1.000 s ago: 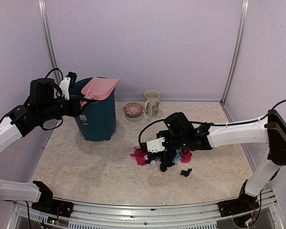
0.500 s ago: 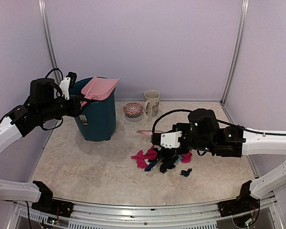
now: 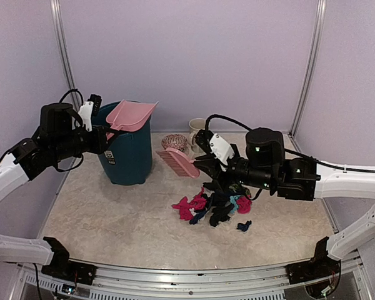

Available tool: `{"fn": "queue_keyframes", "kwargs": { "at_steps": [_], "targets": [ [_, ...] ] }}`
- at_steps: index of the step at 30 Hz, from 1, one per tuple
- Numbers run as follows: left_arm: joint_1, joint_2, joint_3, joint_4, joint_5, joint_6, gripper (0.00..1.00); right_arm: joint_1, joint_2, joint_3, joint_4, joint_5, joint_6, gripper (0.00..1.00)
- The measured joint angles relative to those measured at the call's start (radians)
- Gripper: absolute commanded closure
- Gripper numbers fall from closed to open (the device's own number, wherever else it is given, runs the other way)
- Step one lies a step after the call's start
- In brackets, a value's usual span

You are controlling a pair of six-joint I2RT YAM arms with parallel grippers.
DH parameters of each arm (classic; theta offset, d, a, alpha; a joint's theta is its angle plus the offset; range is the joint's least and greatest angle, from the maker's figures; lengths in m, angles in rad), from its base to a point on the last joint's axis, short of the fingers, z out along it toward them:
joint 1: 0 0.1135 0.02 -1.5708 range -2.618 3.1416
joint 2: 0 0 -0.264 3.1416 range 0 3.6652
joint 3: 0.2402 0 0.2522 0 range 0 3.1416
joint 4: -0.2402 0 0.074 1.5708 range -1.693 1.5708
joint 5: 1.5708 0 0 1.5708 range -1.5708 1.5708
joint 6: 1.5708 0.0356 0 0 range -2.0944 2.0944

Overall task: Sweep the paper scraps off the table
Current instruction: Sweep the paper scraps at the center of the board.

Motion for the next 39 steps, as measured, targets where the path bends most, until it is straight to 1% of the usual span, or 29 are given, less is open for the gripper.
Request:
{"fn": "queue_keyframes", "kwargs": {
  "at_steps": [7,13,16,21,28,34,39],
  "targets": [
    [-0.008,-0.021,-0.005,0.0,-0.041,0.004,1.0,0.0,0.152,0.011,0.029,-0.091,0.32,1.0],
    [-0.018,-0.028,-0.005,0.0,-0.055,0.005,1.0,-0.005,0.246,0.059,0.024,-0.132,0.546,1.0],
    [-0.024,-0.031,-0.005,0.0,-0.056,0.006,1.0,-0.018,0.266,0.061,0.017,-0.156,0.63,1.0],
    [-0.05,-0.032,-0.005,-0.001,-0.067,0.008,1.0,-0.087,0.29,0.054,0.007,-0.203,0.735,1.0],
    [-0.138,-0.031,0.005,-0.029,-0.107,0.014,1.0,-0.185,0.291,-0.024,0.006,-0.3,0.851,1.0],
    [-0.219,-0.027,0.049,-0.07,-0.112,0.003,1.0,-0.246,0.285,-0.109,0.0,-0.348,0.902,1.0],
    [-0.27,-0.027,0.05,-0.083,-0.1,-0.019,1.0,-0.301,0.217,-0.169,-0.022,-0.366,0.914,1.0]
  ]
}}
